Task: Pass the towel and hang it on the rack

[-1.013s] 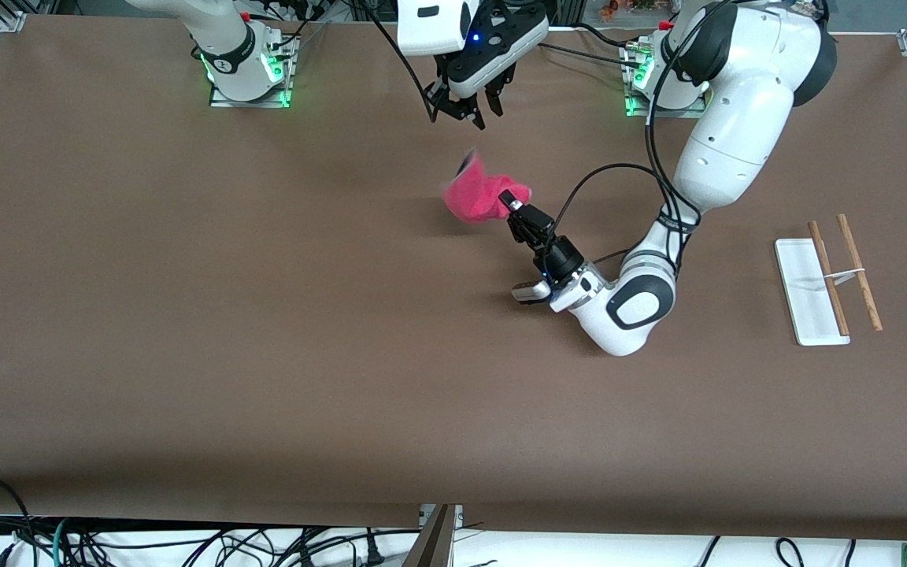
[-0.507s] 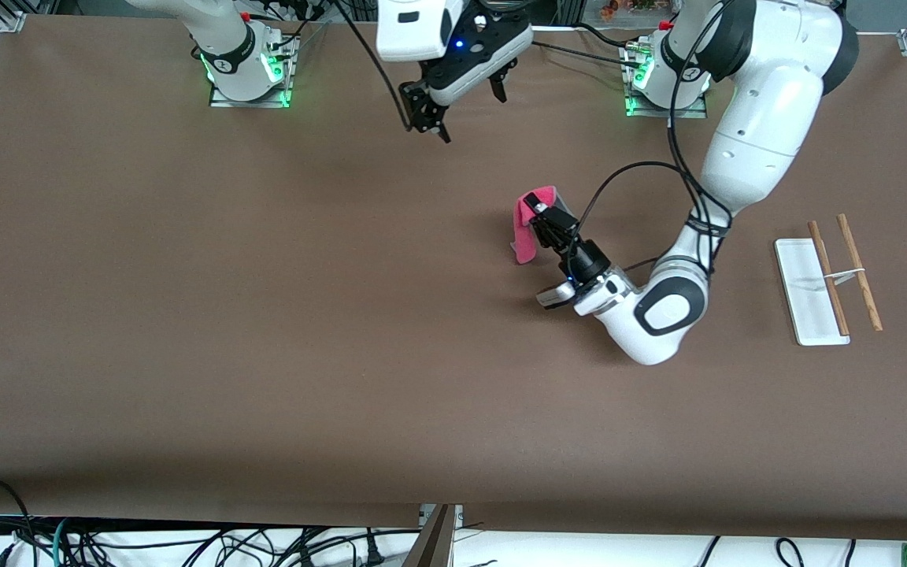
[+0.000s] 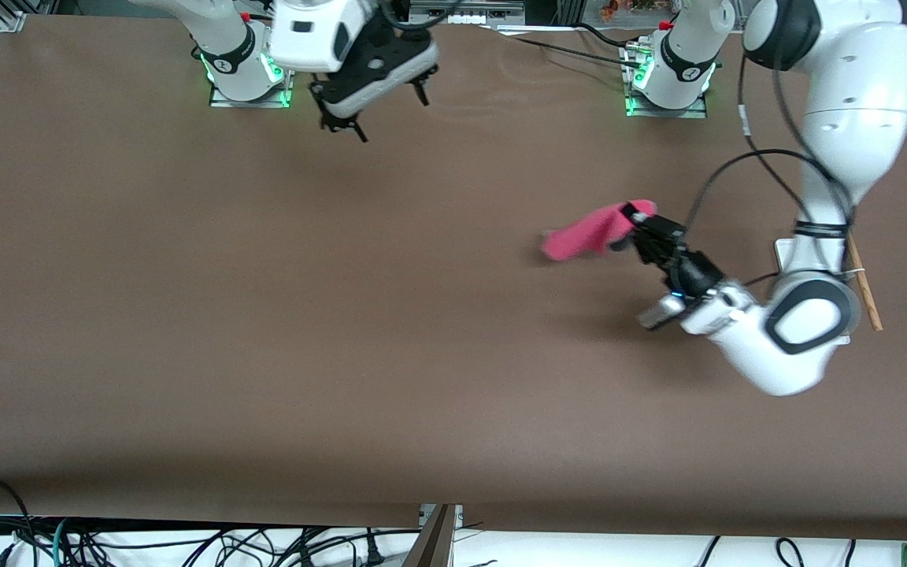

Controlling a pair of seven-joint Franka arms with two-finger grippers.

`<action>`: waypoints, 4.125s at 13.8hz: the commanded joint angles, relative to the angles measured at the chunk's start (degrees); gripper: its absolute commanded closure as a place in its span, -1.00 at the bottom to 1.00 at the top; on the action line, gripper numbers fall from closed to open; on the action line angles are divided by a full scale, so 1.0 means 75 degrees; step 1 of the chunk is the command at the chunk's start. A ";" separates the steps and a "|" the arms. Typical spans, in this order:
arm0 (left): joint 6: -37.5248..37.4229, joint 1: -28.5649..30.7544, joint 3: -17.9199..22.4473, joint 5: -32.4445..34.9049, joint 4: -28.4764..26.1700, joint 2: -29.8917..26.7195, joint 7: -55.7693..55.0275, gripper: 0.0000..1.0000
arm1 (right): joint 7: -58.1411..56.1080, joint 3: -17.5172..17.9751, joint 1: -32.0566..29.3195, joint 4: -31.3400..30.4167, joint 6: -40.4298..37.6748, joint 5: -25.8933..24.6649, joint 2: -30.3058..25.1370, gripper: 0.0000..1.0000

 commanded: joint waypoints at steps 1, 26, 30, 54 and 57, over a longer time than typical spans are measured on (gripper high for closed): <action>-0.0464 0.0666 -0.0048 0.0746 0.0965 0.0053 -0.0194 1.00 | -0.0060 0.0549 -0.1166 -0.0991 0.0071 -0.0025 -0.0517 -1.00; 0.1454 0.3633 0.1240 0.5623 0.2185 -0.0111 0.5641 1.00 | -0.0903 -0.0668 -0.4733 -0.2728 0.0529 -0.0775 -0.1243 -1.00; 0.2310 0.3622 0.1545 0.5623 0.2138 -0.0099 0.6168 1.00 | -0.1161 -0.0644 -0.4663 -0.2716 0.0540 -0.0775 -0.1279 -1.00; 0.2979 0.0859 0.1569 0.6091 0.2033 -0.1796 0.4017 -1.00 | -0.1806 -0.0691 -0.4663 -0.2493 0.0540 -0.0705 -0.0986 -1.00; 0.3014 0.0146 0.1615 0.6477 0.1754 -0.2427 0.3418 -1.00 | -0.1806 -0.0691 -0.4663 -0.2493 0.0540 -0.0705 -0.0986 -1.00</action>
